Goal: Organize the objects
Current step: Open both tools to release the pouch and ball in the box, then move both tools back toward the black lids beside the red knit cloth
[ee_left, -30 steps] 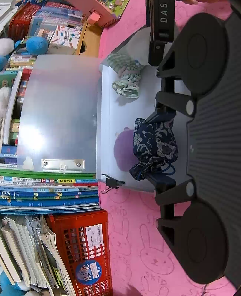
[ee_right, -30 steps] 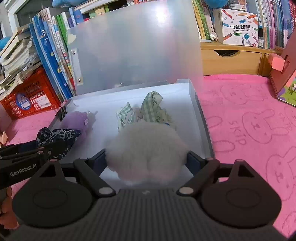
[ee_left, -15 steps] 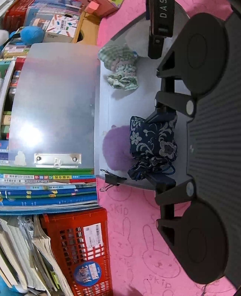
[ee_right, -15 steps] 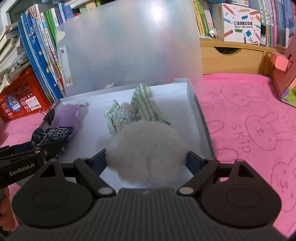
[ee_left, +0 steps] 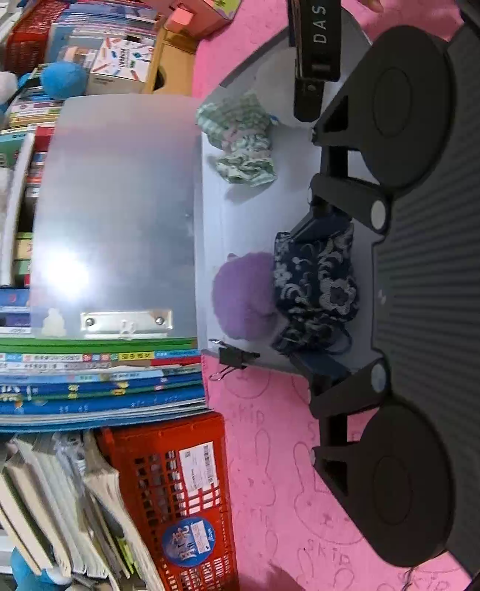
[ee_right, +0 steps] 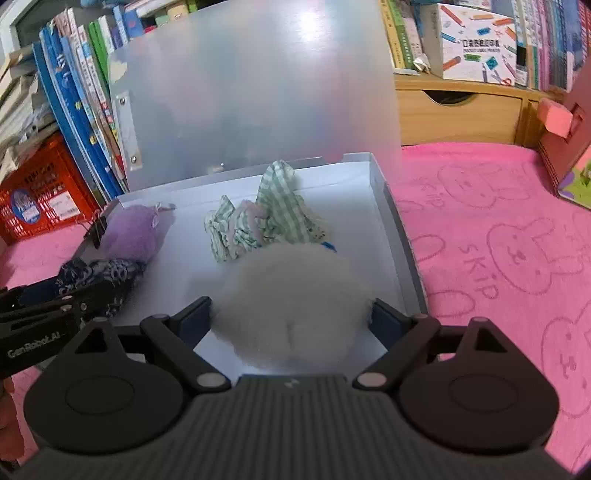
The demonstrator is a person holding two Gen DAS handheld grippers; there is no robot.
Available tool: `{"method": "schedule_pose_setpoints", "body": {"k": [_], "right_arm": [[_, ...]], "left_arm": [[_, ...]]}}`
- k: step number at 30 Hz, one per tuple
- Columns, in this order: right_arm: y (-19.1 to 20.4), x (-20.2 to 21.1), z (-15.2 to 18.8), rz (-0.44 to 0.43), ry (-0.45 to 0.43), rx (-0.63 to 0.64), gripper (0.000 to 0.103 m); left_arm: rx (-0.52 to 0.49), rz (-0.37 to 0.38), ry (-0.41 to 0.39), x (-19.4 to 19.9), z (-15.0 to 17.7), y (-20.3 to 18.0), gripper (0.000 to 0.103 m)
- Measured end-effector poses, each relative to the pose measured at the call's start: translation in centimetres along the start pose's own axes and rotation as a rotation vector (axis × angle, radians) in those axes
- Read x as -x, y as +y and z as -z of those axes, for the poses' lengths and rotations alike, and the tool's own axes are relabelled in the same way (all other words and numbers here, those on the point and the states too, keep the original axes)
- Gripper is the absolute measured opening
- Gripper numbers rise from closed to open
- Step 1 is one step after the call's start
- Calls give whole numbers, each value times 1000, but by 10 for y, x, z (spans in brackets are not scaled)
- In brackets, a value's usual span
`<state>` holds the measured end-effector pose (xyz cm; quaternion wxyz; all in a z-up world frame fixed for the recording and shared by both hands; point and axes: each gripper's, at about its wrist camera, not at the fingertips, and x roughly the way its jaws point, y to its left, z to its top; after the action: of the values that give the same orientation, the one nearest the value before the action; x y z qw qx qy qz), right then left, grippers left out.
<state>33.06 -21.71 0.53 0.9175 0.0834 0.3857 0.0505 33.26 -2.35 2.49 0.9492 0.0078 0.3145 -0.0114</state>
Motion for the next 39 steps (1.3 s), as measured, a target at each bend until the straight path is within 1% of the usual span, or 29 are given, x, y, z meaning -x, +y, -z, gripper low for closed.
{"method": "schedule_pose_setpoints", "body": {"k": [2,4,7,11,14,18,21,25,29,33,36,39], "right_arm": [[-1,6,1,-2,-7,-14,94],[-2,14,2,8,-21,-18,94],[-2,30,5,10,-51,-8,95],[-3,57,9,-7,-81,9,95],[-4,81,22,-42,-113,24,97],[-5,112,44,-64,-154,60,97],[-6,133,59,-97,-182,60,97],[-5,156,79,-116,-227,67,97],[-3,175,104,-108,-286,54,98],[-1,186,131,-108,-295,41,99],[4,194,150,-83,-304,76,99],[9,203,168,-65,-310,103,99]], "left_arm": [[0,-11,-29,10,-1,1,77],[-3,-28,-66,22,-2,1,79],[-17,-1,-91,39,-4,-1,80],[-33,16,-111,64,-3,-4,80],[-49,36,-147,88,6,-6,80],[-63,52,-153,114,19,-5,80],[-71,71,-161,134,32,-2,80],[-89,88,-185,161,53,1,81],[-90,106,-180,183,79,4,83],[-77,99,-200,205,108,13,84],[-78,90,-214,222,131,20,85],[-69,83,-207,233,151,27,85]]}}
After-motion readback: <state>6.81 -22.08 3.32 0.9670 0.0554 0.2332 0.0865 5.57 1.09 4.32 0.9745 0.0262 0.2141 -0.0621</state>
